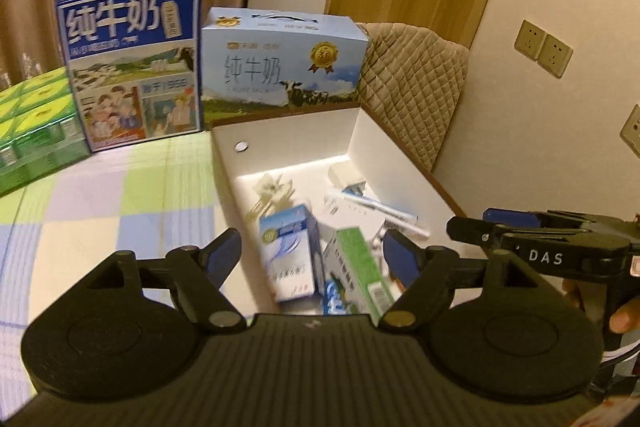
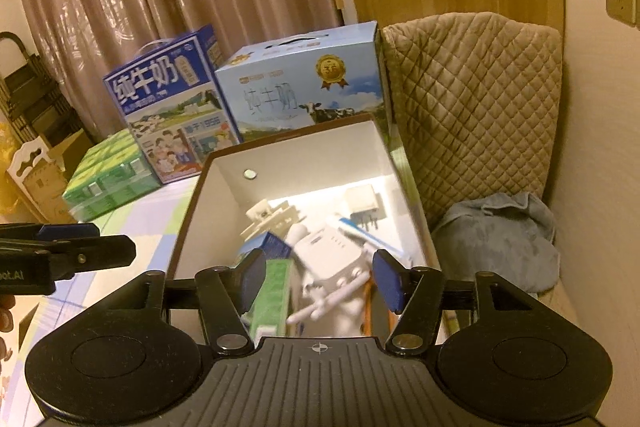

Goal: Organize rigid objects

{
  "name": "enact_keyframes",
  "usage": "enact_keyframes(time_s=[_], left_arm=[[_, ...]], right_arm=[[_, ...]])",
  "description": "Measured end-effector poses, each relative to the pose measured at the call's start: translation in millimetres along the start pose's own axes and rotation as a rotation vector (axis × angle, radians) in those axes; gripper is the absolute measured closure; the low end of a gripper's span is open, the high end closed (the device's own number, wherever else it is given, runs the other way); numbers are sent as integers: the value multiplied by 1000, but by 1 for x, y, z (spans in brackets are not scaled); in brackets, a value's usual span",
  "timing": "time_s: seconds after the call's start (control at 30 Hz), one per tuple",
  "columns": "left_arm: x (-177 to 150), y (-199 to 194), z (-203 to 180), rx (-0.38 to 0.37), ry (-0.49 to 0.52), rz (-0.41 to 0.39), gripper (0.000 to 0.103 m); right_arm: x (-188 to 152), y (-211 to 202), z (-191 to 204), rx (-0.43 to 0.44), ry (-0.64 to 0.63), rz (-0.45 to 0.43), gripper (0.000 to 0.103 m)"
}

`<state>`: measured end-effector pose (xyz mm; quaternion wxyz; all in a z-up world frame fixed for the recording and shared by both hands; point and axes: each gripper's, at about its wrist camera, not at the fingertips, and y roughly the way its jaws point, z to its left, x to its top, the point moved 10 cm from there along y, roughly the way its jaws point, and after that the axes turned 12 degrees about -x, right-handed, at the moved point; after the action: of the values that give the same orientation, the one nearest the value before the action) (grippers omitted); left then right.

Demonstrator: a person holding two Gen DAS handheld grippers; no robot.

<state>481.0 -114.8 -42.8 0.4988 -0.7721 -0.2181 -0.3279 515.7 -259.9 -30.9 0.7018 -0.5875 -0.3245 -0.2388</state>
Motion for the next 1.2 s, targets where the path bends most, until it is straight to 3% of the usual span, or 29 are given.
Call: enact_keyframes(time_s=[0.13, 0.7, 1.2], left_arm=[[-15, -28, 4, 45, 11, -8, 28], [-86, -143, 28, 77, -48, -18, 28], [-166, -221, 54, 132, -109, 29, 28]], right_arm=[[-13, -22, 12, 2, 18, -10, 46], [-75, -102, 67, 12, 46, 0, 46], [-146, -154, 150, 73, -25, 54, 46]])
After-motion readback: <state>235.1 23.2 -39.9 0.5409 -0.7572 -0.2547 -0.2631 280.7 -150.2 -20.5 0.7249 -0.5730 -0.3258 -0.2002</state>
